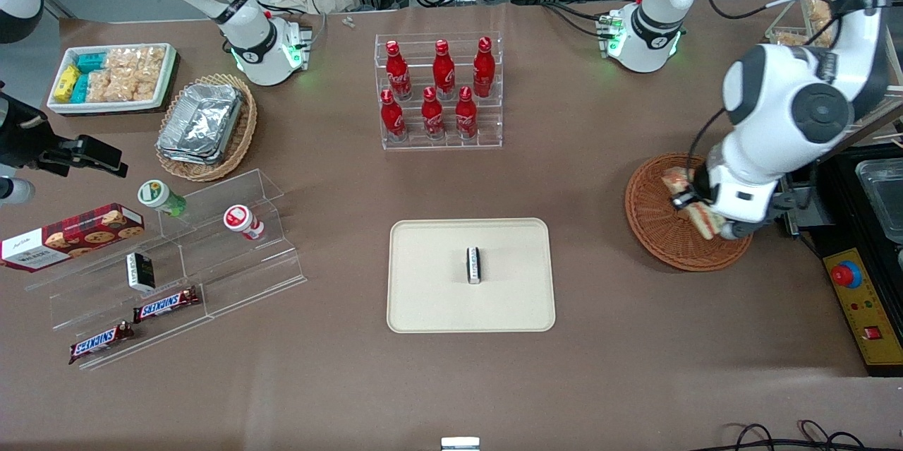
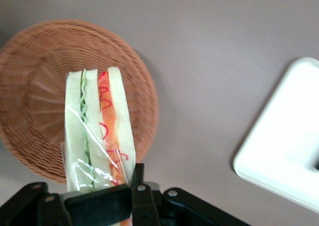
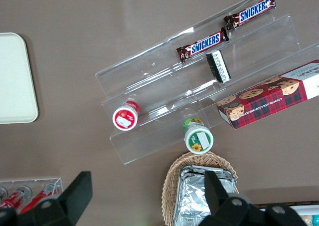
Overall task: Place sandwich from basket to tray
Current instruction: 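Lift the sandwich out of the basket with the left gripper, then carry the sandwich over the cream tray beside the black box, then lower the sandwich onto the tray and open the left gripper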
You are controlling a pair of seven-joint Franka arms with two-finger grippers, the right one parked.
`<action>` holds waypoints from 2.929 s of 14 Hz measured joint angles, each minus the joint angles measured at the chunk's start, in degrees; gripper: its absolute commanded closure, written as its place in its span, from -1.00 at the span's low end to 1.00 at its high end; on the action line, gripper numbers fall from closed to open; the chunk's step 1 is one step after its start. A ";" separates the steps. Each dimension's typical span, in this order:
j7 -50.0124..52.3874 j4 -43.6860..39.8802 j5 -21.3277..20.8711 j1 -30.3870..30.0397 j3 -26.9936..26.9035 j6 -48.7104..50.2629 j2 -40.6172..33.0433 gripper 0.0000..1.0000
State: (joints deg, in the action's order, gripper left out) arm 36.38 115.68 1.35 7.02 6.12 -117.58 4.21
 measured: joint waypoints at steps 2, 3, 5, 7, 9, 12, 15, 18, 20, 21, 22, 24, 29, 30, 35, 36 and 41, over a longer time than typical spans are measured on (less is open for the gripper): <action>0.05 -1.29 0.00 0.25 4.75 -0.05 0.46 1.00; 0.06 -2.13 0.01 0.28 6.59 -0.07 0.82 1.00; 0.06 -4.21 0.06 0.29 9.66 -0.15 2.08 1.00; 0.08 -6.95 0.07 0.26 12.54 -0.79 4.44 1.00; 0.08 -8.78 0.03 0.27 15.39 -4.55 7.69 1.00; -0.02 -9.25 -0.82 0.33 18.47 -10.63 12.80 1.00; -0.17 -10.40 -4.12 0.30 19.70 -13.37 17.70 1.00; -1.55 -13.85 -5.31 0.30 20.11 -13.78 22.62 1.00; -3.01 -16.38 -5.41 0.29 20.12 -14.33 25.57 1.00; -3.49 -17.28 -5.49 0.29 20.13 -15.34 26.84 1.00; -4.06 -17.76 -5.60 0.29 20.15 -17.25 28.05 1.00; -5.27 -18.35 -5.66 0.35 20.38 -21.43 30.83 1.00; -6.12 -19.46 -7.24 0.80 20.79 -23.07 34.14 1.00; -6.22 -19.48 -7.71 0.80 20.78 -23.11 34.31 1.00; -6.28 -19.53 -9.40 0.79 20.71 -27.68 36.89 1.00; -6.33 -19.58 -9.43 0.79 20.71 -28.11 37.25 0.59; -6.34 -19.94 -9.44 0.78 20.71 -28.28 37.47 -1.00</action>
State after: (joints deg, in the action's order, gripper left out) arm 30.05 95.74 -8.09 7.80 26.83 -145.87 41.69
